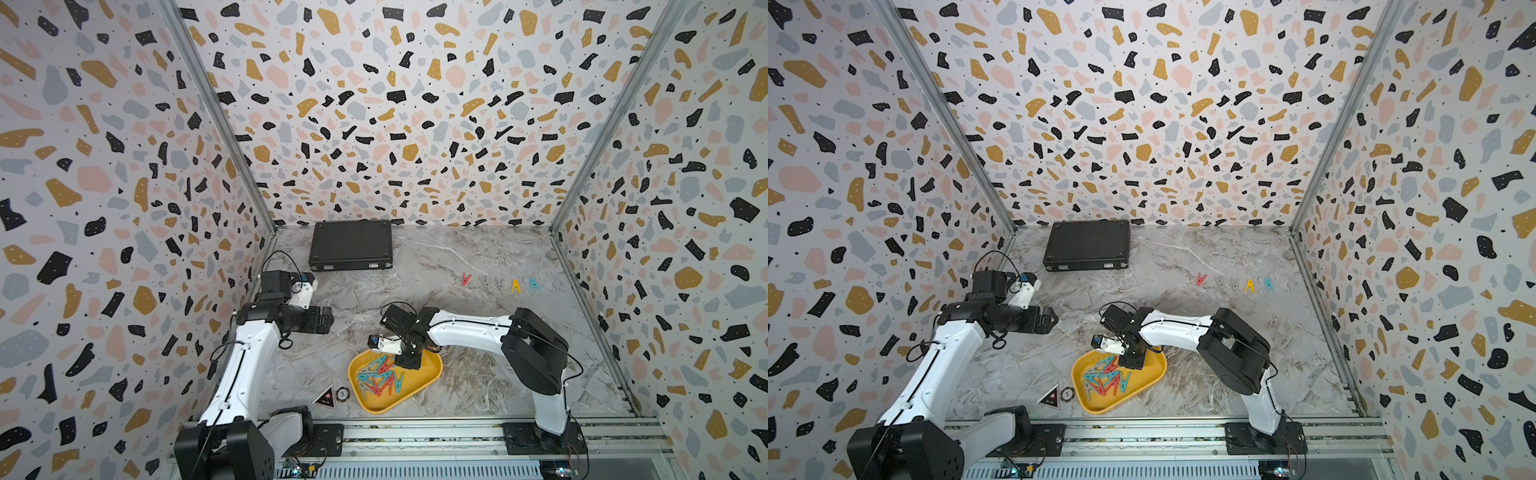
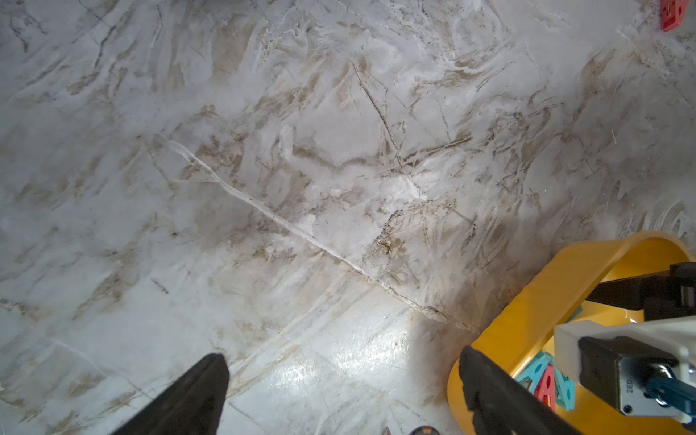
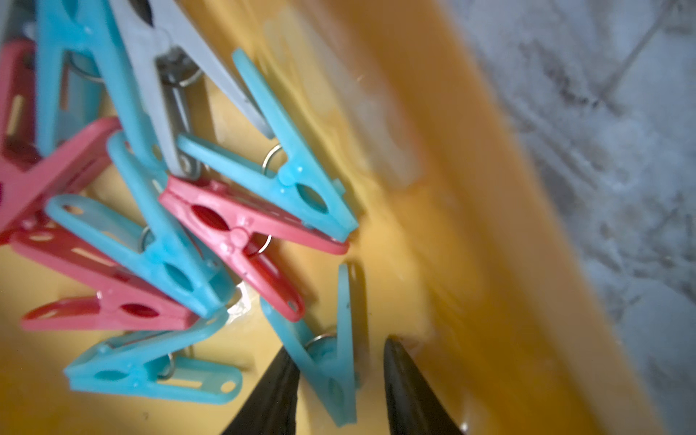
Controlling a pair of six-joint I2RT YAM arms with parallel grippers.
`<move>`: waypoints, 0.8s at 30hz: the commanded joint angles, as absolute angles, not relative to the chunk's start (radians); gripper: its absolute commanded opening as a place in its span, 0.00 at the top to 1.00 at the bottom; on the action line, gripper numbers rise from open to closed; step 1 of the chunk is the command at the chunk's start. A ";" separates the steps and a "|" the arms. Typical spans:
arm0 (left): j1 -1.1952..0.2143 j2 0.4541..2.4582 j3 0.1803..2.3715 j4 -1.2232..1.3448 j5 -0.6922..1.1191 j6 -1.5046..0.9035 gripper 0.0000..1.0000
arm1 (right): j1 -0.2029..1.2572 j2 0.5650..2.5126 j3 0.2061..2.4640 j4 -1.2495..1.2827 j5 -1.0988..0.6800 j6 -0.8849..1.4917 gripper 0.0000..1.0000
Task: Take the clothespins out of the storage box
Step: Pick up the clothespin from the storage box.
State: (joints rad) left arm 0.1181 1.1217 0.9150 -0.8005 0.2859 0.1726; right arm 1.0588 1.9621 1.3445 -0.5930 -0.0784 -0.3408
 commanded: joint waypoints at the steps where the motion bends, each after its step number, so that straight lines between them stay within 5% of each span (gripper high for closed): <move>1: 0.127 1.119 0.916 -0.792 0.288 0.186 0.00 | 1.061 1.917 1.315 -0.626 -0.040 -0.327 0.61; 24: 0.133 1.116 0.914 -0.793 0.293 0.186 0.00 | 1.061 1.837 1.287 -0.652 -0.021 -0.304 0.91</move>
State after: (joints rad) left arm 0.1261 1.1213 0.9150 -0.8005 0.2863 0.1726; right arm 1.0607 1.8999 1.2892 -0.6178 -0.0277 -0.3183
